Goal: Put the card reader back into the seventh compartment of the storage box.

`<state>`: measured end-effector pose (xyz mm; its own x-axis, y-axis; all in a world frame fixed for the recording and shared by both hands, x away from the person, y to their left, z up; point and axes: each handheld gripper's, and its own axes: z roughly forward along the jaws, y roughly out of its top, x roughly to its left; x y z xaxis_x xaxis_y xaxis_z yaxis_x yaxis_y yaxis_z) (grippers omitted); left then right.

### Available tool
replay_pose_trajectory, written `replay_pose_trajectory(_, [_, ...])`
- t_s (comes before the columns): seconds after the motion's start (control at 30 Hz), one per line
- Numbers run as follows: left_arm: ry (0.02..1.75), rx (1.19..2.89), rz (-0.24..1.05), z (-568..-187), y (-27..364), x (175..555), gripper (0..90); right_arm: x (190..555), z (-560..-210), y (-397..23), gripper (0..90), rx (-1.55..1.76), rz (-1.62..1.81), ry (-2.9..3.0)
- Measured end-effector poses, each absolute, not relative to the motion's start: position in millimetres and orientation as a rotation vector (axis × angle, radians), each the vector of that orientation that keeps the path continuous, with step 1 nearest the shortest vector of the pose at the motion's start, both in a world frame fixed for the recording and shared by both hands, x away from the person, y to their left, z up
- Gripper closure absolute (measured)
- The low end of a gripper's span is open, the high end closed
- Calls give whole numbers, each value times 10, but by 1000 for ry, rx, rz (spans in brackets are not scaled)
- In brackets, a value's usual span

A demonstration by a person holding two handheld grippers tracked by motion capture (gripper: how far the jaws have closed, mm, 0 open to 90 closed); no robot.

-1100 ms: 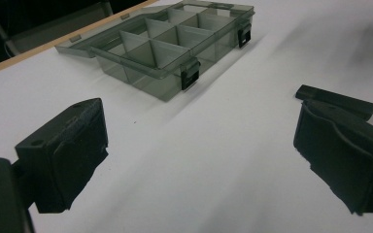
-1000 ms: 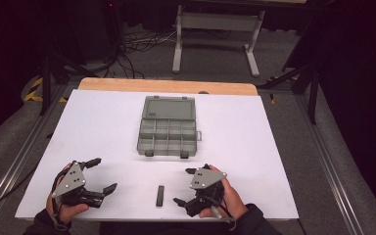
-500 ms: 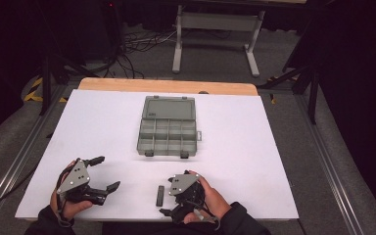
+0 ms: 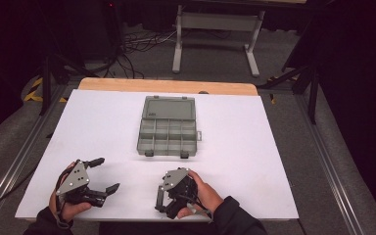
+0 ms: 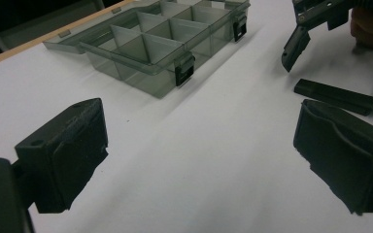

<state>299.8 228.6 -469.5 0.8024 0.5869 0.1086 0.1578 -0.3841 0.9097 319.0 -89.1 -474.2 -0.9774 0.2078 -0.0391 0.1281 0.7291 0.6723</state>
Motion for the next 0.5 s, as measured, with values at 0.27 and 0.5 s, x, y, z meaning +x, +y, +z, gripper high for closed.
replay_pose_trajectory(0.27, [556,1951,517,-4696,2270,2989,60,3275,-4738,-840,130,258,1056,2859])
replay_pose_trajectory(0.5, [552,1959,521,-4690,2270,2965,60,3242,-4708,-842,285,200,1065,2876])
